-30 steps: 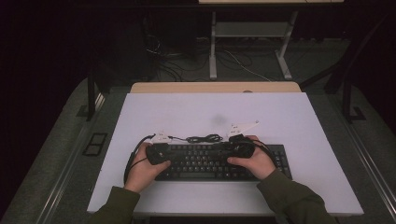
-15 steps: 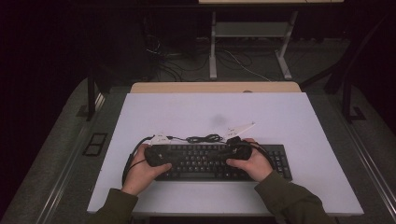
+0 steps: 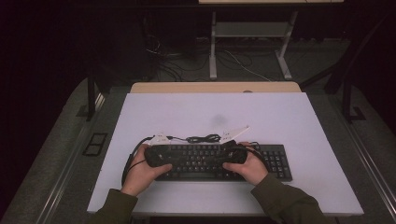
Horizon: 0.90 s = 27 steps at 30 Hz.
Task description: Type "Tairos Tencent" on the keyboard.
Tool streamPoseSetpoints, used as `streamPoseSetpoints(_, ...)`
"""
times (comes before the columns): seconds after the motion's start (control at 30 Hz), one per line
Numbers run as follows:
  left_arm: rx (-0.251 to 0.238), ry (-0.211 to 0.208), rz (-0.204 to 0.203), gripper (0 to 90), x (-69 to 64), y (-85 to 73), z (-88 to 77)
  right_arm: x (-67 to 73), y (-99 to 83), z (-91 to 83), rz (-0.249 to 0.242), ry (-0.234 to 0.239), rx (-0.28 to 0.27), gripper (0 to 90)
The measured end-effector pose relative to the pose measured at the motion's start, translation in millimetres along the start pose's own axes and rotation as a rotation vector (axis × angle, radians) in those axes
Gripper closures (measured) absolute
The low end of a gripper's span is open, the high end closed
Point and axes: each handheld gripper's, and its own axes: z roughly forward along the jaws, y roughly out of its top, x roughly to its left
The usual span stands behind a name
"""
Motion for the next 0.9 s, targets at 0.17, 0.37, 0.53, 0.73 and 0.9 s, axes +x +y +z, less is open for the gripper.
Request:
streamPoseSetpoints(0.17, -0.007, 0.005, -0.002, 59.5, -0.2, 0.3, 0.1, 3.7, -0.9, 6.4, -0.008, 0.005, 0.017, 90.0)
streamPoseSetpoints(0.37, -0.012, 0.003, -0.005, 54.3, -0.5, 0.1, 0.5, 4.9, -1.9, 13.5, -0.019, 0.0, 0.036, 90.0)
streamPoseSetpoints(0.53, -0.012, 0.003, -0.004, 52.0, -0.6, 0.1, 0.7, 5.8, -2.7, 17.5, -0.014, 0.001, 0.042, 90.0)
streamPoseSetpoints(0.73, -0.017, 0.001, -0.005, 51.6, -0.6, -0.1, 0.3, 5.3, -4.0, 20.4, -0.015, -0.006, 0.05, 90.0)
streamPoseSetpoints(0.9, -0.015, 0.0, -0.005, 51.6, -0.6, -0.5, 0.6, 4.2, -5.8, 22.6, -0.014, -0.009, 0.056, 90.0)
